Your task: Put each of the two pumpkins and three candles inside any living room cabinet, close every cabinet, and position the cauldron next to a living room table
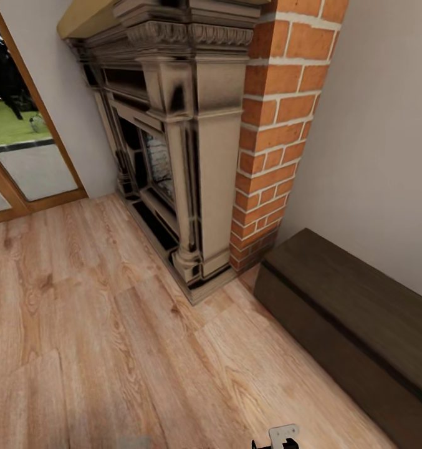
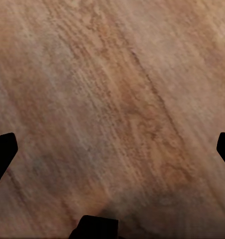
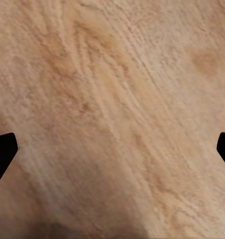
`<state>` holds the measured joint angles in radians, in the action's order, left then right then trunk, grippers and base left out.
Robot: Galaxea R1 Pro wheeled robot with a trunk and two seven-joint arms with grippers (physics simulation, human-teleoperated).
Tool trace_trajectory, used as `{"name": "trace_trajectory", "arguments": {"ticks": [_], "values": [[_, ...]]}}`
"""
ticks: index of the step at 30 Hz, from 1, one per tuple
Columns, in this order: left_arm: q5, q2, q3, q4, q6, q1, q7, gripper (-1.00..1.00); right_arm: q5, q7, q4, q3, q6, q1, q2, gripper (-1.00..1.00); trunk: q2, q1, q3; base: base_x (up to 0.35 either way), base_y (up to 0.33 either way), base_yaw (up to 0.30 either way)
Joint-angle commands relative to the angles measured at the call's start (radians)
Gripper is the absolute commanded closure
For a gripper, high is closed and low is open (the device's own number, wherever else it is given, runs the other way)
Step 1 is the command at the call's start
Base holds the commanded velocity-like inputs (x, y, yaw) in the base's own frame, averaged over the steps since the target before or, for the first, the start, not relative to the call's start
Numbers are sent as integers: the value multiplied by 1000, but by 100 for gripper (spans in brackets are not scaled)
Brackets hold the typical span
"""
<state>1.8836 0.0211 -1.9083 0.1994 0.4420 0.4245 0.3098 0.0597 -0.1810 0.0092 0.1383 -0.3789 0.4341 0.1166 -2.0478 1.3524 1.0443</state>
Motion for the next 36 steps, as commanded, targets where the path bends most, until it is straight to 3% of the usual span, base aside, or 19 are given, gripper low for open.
{"name": "trace_trajectory", "arguments": {"ticks": [1,14,21,36], "values": [[0,0,0,0,0,0,0,-100,0,0,0,0,0,0,0,-100,0,0,1,0,0,163],[2,3,0,-1,-3,0,0,-100,0,0,0,1,0,0,1,-100,0,0,20,0,0,163],[2,3,0,-3,-53,0,-1,-100,1,0,0,1,0,0,2,-100,0,0,29,0,0,163],[2,3,0,-4,-55,0,0,-100,2,0,0,1,0,0,0,-100,0,0,50,0,0,168]]}}
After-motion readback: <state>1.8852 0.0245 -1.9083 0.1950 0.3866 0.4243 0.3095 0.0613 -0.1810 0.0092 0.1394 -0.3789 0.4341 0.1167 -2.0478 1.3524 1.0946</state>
